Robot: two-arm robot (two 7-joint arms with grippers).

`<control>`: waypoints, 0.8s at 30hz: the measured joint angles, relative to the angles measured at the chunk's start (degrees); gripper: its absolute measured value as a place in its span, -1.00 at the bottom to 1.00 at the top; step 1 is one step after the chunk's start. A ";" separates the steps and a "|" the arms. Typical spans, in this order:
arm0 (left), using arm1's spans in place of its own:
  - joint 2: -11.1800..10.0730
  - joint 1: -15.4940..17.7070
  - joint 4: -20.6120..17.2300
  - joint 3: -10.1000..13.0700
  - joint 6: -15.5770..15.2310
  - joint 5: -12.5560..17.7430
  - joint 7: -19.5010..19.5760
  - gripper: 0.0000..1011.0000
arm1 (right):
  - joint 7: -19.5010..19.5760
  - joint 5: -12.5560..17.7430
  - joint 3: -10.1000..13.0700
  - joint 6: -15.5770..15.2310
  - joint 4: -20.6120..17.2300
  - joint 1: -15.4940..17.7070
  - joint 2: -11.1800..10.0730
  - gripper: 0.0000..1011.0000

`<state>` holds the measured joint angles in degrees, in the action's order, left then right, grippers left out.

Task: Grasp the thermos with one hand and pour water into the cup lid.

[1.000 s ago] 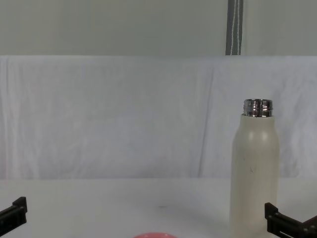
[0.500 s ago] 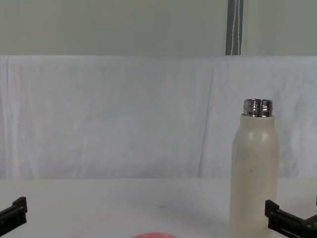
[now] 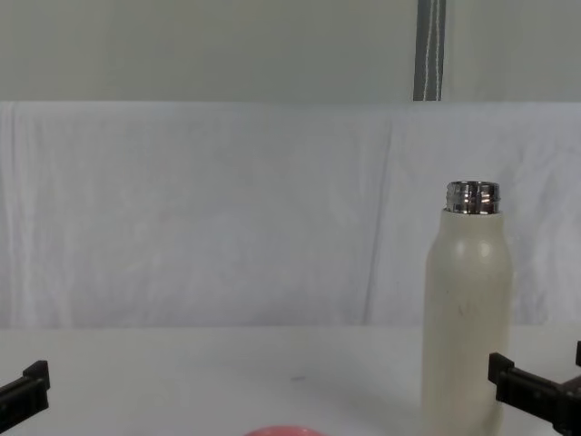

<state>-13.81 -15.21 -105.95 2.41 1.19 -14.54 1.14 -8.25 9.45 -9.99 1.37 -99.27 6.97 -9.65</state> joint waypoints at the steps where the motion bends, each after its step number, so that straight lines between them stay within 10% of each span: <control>1: 0.00 0.00 0.00 0.00 0.00 0.00 0.00 0.98 | -0.24 0.17 0.08 -0.09 0.14 -0.25 0.00 0.98; 24: 0.00 0.00 0.00 0.00 0.00 0.00 0.00 0.98 | -4.49 3.99 -0.47 -1.71 5.40 -7.49 -0.57 0.98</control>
<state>-13.81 -15.21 -105.95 2.42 1.19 -14.54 1.14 -12.73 13.44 -10.46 -0.34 -93.87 -0.52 -10.22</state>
